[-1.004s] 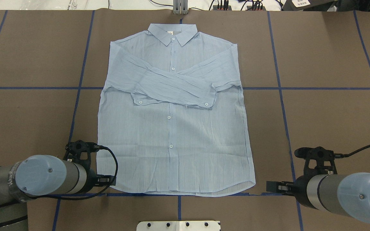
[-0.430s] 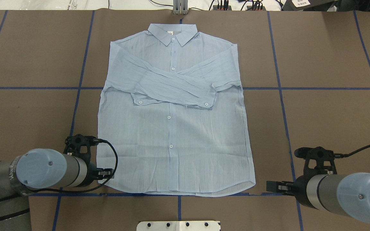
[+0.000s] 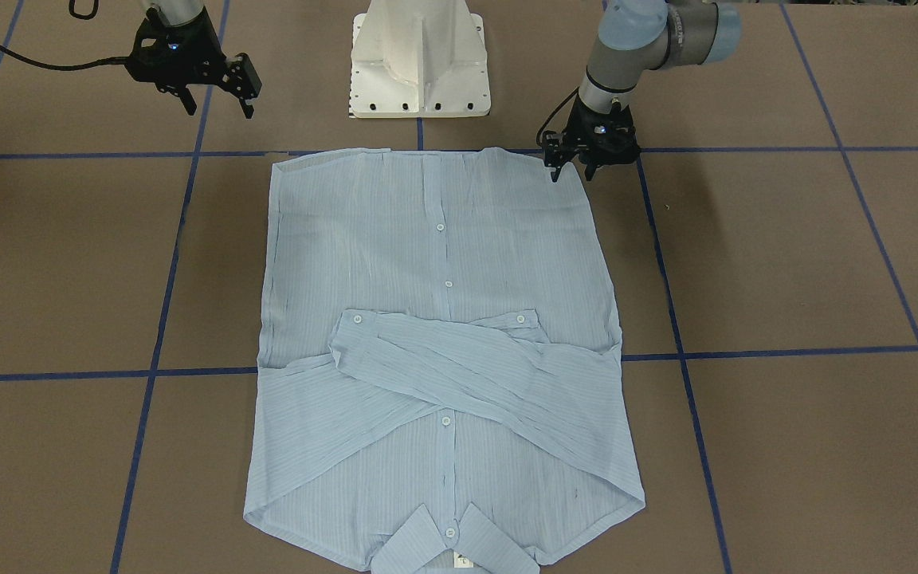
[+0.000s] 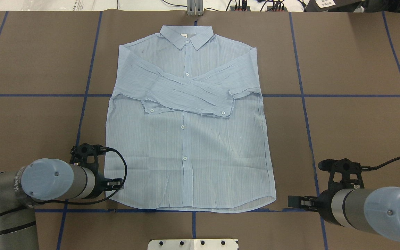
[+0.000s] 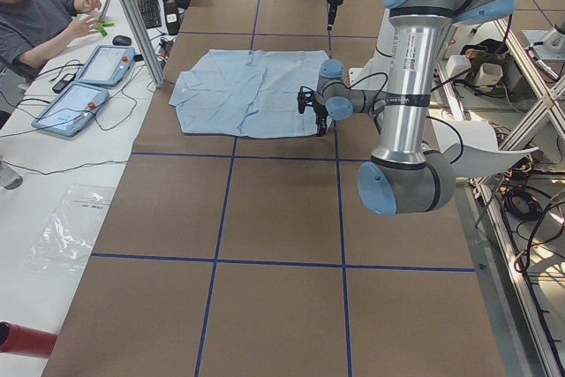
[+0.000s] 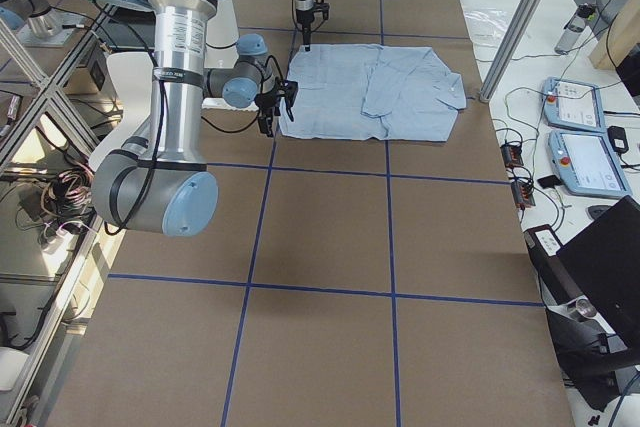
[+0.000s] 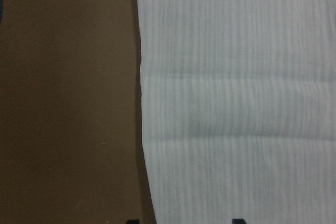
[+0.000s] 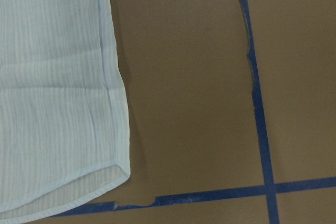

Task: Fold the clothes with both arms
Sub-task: 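Lower both grippers onto the hem corners nearest the robot and grasp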

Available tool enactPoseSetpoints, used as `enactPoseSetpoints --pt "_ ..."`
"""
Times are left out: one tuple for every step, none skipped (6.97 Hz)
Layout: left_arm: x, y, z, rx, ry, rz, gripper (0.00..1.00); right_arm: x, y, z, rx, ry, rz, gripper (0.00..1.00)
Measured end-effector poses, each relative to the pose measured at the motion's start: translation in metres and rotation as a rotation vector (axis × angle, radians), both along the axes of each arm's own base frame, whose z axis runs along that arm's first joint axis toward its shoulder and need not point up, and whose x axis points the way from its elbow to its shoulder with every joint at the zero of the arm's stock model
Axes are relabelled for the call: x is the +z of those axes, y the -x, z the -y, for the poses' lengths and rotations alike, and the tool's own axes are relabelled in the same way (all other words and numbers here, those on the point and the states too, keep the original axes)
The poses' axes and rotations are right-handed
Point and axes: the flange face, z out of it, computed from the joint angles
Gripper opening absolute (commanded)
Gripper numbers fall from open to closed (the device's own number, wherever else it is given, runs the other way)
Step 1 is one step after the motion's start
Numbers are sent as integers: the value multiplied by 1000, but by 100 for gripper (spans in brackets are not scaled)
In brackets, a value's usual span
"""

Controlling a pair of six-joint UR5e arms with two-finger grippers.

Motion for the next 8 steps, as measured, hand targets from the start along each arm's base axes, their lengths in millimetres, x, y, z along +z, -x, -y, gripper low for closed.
enactPoseSetpoints --pt "2 -2 1 1 -1 -8 24 0 0 0 0 0 0 100" --pt "0 -2 0 4 -3 -17 24 0 0 0 0 0 0 100" --pt "-6 2 0 6 -7 -29 24 0 0 0 0 0 0 100" --pt "-12 7 -1 6 -9 -37 24 0 0 0 0 0 1 100" --pt "-13 10 -2 5 -9 -38 24 0 0 0 0 0 0 100" --pt "-12 11 -2 3 -7 -34 24 0 0 0 0 0 -1 100" --pt "-10 11 -2 2 -5 -30 24 1 0 0 1 0 -1 100" --pt "-8 10 -2 3 -3 -25 24 1 0 0 1 0 -1 100"
